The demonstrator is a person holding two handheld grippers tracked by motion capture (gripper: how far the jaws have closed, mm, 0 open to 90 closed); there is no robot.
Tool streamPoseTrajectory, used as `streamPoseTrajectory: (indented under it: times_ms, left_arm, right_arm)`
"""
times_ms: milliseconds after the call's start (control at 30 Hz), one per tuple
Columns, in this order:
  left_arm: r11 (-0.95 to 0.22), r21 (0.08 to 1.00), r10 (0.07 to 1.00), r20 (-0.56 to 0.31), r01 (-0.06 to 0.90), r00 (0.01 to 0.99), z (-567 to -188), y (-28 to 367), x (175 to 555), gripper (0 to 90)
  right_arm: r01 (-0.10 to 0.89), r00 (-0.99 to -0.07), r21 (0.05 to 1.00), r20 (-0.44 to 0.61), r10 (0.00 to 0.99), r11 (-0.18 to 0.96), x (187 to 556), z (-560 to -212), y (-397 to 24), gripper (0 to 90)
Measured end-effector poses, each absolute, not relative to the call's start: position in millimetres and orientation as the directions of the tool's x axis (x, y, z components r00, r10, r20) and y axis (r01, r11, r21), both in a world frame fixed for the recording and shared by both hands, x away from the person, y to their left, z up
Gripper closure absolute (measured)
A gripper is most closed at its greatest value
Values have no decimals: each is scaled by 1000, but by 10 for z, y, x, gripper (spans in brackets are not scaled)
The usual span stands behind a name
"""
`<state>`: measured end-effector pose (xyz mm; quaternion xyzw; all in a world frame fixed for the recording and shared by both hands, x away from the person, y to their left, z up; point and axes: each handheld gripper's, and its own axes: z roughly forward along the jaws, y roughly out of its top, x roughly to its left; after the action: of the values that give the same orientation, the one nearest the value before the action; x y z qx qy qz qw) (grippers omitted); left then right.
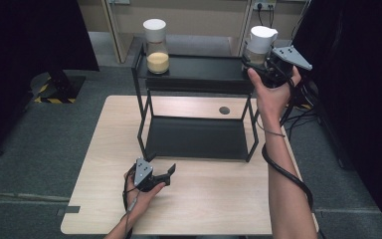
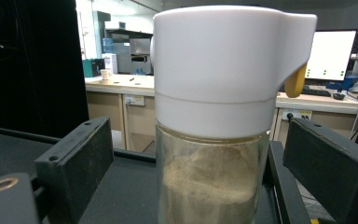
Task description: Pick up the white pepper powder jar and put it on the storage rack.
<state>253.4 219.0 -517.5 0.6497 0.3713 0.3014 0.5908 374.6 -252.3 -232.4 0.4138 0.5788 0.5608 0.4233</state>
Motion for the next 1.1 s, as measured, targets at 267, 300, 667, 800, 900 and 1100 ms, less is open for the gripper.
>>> streamPoseTrajectory:
  times_ms: [267, 300, 667, 800, 900, 1100]
  left_arm:
    - [-27, 992, 839, -46, 127, 542, -5174, 2188, 2535, 124]
    - [-27, 992, 839, -46, 126, 542, -5175, 2187, 2535, 124]
    - [-26, 991, 839, -48, 128, 542, -5173, 2186, 2535, 125]
    - [-26, 992, 839, -47, 126, 543, -5175, 2185, 2534, 125]
    - [-26, 992, 839, -48, 127, 543, -5175, 2185, 2534, 125]
    - [-25, 992, 838, -48, 127, 543, -5175, 2185, 2534, 126]
  right_arm:
    - [2, -312, 999, -36, 949, 38, 3637, -2357, -2532, 80]
    - [3, -312, 999, -38, 949, 41, 3626, -2368, -2535, 79]
    - [-10, -332, 999, -38, 942, 37, 3501, -2463, -2590, 75]
    - [-15, -341, 999, -36, 939, 32, 3450, -2507, -2599, 74]
    - [-23, -349, 999, -42, 936, 36, 3407, -2539, -2605, 74]
    - [-26, -366, 999, -48, 930, 41, 3324, -2602, -2615, 73]
